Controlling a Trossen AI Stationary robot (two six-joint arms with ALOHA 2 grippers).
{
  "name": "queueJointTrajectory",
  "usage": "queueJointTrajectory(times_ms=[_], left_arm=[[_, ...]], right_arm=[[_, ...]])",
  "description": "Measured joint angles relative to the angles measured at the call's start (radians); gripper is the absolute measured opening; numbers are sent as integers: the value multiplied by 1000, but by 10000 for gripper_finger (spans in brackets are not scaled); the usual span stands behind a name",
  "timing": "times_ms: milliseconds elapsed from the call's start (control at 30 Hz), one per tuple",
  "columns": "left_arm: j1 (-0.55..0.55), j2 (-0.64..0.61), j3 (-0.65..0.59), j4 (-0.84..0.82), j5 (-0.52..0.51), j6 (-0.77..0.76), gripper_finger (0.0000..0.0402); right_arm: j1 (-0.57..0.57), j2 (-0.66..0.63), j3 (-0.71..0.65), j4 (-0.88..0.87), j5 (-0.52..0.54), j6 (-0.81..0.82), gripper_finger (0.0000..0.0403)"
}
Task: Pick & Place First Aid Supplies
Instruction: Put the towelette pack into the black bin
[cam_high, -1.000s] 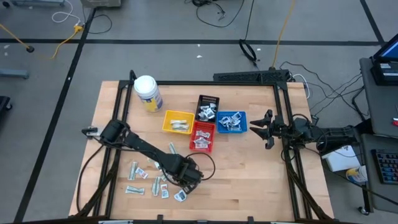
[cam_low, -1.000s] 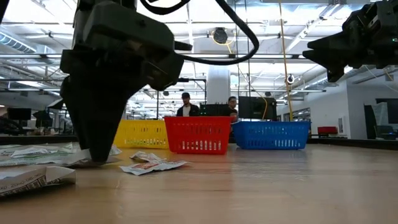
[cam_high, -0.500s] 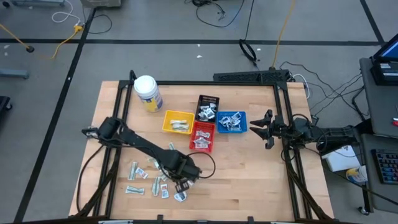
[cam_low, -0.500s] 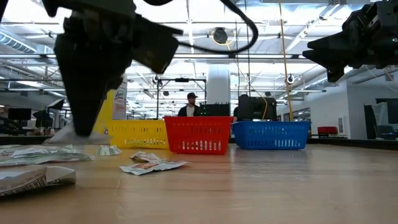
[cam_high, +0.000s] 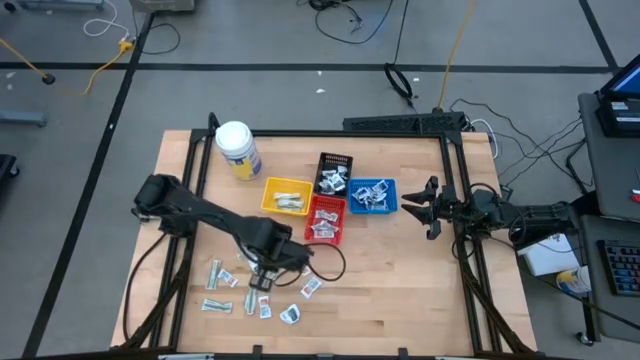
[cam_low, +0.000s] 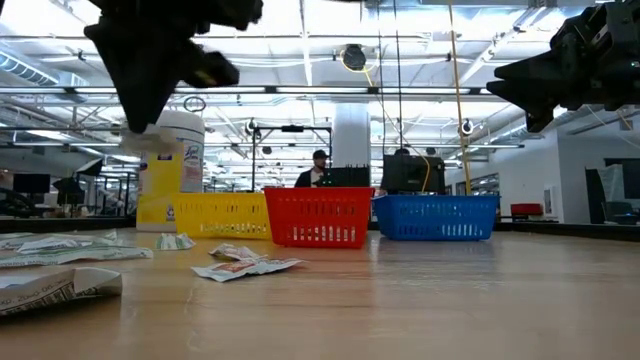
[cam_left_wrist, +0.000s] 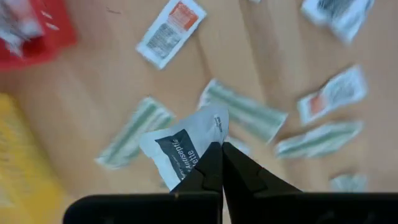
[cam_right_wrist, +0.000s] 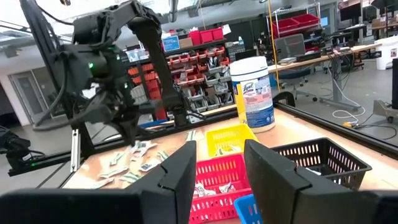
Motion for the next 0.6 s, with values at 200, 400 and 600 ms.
queueJointTrajectory(times_ms=[200,400,600], left_arm=[[68,-33,0,-38,-17,270,0],[226,-31,0,-37,-92,388,0],[408,-31,0,-34,-138,468,0]], right_arm=[[0,0,0,0,0,0,130],[0,0,0,0,0,0,130],[0,0,0,0,0,0,130]])
